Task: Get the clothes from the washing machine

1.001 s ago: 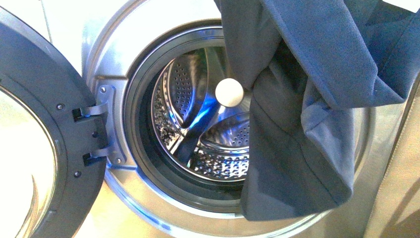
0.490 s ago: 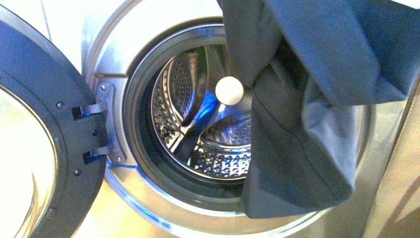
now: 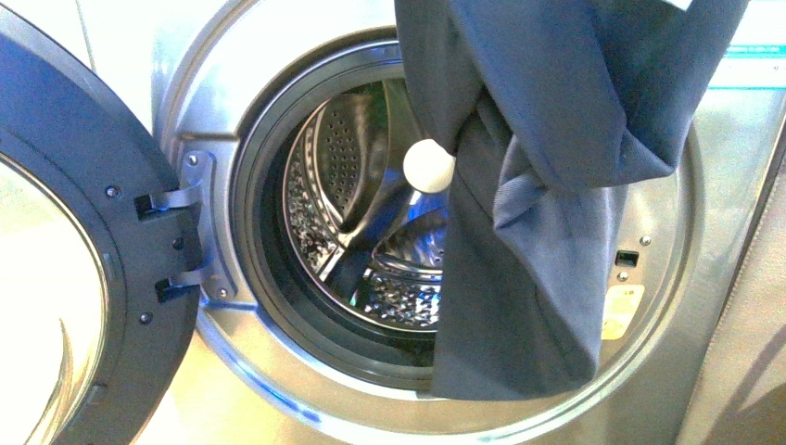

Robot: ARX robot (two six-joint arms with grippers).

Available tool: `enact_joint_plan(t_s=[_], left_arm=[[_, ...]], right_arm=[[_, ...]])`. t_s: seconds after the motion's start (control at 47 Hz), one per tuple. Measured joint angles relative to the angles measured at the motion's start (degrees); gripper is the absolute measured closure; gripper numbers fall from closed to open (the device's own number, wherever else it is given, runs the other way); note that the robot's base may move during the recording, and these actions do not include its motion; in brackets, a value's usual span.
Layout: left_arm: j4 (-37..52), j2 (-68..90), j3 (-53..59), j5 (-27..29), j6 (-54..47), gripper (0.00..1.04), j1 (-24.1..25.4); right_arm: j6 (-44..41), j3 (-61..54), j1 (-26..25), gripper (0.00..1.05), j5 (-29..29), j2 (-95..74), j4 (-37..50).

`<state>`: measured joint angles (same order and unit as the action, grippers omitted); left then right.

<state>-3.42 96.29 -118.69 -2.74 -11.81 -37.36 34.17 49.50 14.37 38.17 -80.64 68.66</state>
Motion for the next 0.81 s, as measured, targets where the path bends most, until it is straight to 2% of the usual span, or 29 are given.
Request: enact_joint_plan(t_s=[0.085,0.17,0.405,0.618,0.767,0.809], left_arm=[[0.00,0.00,0.00,0.04,0.00,0.96,0.00],[0.00,0.00,0.00,0.13,0.00,0.96,0.00],[0.00,0.00,0.00,0.15,0.00,0.96,0.00],[0.00,0.00,0.00,0.17,0.00,0.96,0.00],[0.00,0.00,0.00,0.15,0.00,0.96,0.00],[0.00,0.00,0.00,0.15,0.07,0.94,0.00]], right_arm=[[-1.92,2.62,2.12,0.08,-3.15,-1.22,-3.56],[-4.17,6.03,3.67,0.08,-8.61,-3.21,-7.32],[-7.30,11.54,4.87,0.08,-21.18,-7.08,-11.34],[-9.46,12.57,6.34,0.08,-27.47,-7.43,-13.27],[-10.64,11.47,7.19,0.26,-29.92,-6.34,-13.00],[-10.97,11.02,7.17,0.35,-31.15,-5.44,-13.11]])
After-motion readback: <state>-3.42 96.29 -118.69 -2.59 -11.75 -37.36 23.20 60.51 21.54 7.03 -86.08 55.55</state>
